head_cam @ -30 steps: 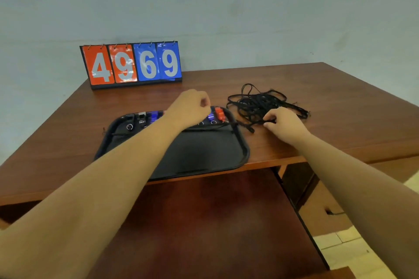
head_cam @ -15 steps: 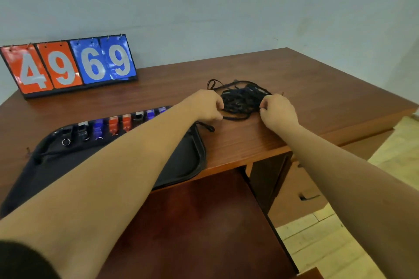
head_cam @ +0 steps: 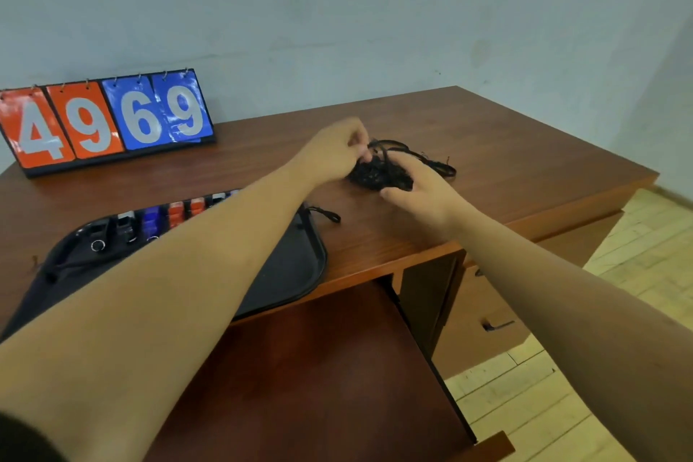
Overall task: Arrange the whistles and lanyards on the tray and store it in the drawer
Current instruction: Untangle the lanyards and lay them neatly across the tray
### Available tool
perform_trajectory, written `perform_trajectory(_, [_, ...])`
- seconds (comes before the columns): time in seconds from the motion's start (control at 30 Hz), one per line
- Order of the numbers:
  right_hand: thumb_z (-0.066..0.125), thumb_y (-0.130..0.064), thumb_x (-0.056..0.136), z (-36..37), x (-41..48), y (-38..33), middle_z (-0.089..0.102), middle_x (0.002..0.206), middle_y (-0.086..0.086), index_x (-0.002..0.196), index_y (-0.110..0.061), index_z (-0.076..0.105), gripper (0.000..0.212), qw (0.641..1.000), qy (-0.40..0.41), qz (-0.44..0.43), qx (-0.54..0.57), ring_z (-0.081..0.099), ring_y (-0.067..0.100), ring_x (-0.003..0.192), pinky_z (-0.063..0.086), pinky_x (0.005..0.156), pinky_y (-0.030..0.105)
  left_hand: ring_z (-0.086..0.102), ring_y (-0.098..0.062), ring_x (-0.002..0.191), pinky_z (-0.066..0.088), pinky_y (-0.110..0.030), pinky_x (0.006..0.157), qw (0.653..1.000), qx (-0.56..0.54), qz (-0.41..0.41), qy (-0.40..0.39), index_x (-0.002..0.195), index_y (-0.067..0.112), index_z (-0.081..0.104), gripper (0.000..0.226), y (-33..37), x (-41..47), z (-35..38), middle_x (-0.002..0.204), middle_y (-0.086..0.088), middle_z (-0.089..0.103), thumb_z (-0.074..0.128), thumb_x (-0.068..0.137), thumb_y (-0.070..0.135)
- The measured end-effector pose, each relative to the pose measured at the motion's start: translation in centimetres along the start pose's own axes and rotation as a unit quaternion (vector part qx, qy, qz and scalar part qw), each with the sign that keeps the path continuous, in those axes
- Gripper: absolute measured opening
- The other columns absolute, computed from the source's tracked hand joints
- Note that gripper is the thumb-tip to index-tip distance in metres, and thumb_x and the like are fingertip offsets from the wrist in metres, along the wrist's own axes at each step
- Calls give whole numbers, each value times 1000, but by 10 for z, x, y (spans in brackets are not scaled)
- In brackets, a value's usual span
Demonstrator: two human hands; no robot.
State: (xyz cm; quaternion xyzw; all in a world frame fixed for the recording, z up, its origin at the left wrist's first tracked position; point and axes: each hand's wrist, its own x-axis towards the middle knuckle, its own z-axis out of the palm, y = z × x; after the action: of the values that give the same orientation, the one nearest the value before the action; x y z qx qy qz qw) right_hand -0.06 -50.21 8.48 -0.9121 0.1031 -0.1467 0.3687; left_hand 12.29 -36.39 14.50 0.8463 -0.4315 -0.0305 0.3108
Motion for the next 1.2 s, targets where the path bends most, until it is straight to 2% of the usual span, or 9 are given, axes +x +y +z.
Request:
perform_trajectory(0.27, [66, -33, 96, -12, 3, -59, 60, 140, -9, 144, -22, 51, 52, 982, 44, -51, 174, 52, 3, 131, 42, 110, 28, 69, -26, 88, 58, -33, 85, 929, -361, 76, 39, 97, 5, 53, 10, 42, -22, -66, 87, -10, 69, 46, 101, 0])
perform_trajectory(0.4, [53, -27, 102, -13, 0, -81, 78, 95, -1, 105, -10, 72, 25, 982, 42, -61, 173, 71, 10, 103, 48, 102, 34, 71, -21, 90, 57, -29, 82, 920, -381, 66, 58, 100, 7, 56, 8, 45, -34, -77, 89, -8, 72, 49, 100, 2])
perform_trajectory(0.47, [48, -25, 105, -15, -2, -89, 67, 67, 6, 94, -6, 65, 28, 971, 37, -47, 233, 74, 23, 78, 53, 88, 37, 71, -17, 94, 58, -28, 82, 924, -369, 41, 95, 106, 6, 57, 8, 41, -38, -78, 96, -7, 73, 53, 100, 9])
perform_trajectory(0.57, [44, -21, 107, -23, -5, -105, 39, 53, 1, 87, -9, 55, 26, 909, 43, -19, 413, 47, 21, 49, 44, 56, 33, 68, -15, 106, 54, -33, 95, 919, -386, -9, 81, 110, 11, 59, 24, 39, -52, -72, 110, -5, 71, 56, 99, 32])
perform_trajectory(0.7, [40, -22, 108, -34, -4, -129, 30, 52, -2, 84, -9, 52, 30, 810, 47, 24, 585, 29, 13, 45, 28, 43, 25, 65, -18, 116, 48, -36, 103, 896, -418, 39, -143, 120, 11, 64, 38, 44, -78, -50, 118, -6, 71, 53, 98, 40])
perform_trajectory(0.77, [41, -25, 108, -41, -4, -135, 29, 53, -4, 83, -10, 52, 31, 764, 30, 46, 643, 25, 10, 44, 26, 42, 24, 69, -21, 108, 51, -35, 98, 902, -393, 44, -173, 118, 8, 63, 27, 42, -89, -40, 101, -7, 74, 50, 102, 26])
perform_trajectory(0.9, [37, -25, 109, -50, -4, -126, 28, 54, -6, 82, -12, 51, 33, 739, 58, 82, 667, 22, 9, 43, 23, 38, 23, 69, -16, 70, 57, -32, 76, 922, -364, -13, -127, 103, 4, 66, 25, 32, -102, -40, 59, 0, 52, 45, 104, 19])
perform_trajectory(1.03, [35, -24, 109, -44, -6, -96, 32, 55, -5, 85, -12, 49, 30, 759, 146, 179, 609, 27, 10, 44, 26, 41, 23, 58, -14, 57, 43, -23, 51, 927, -353, -30, -120, 101, 3, 64, 22, 17, -120, -54, 60, 3, 50, 47, 104, 18])
perform_trajectory(1.2, [43, -10, 104, -25, -22, -88, 59, 84, 11, 94, -5, 55, 16, 874, 103, 297, 370, 61, 22, 74, 54, 65, 35, 42, -9, 50, 29, -22, 47, 942, -313, -53, -106, 98, 9, 64, 17, 0, -138, -76, 69, 0, 54, 48, 102, 14])
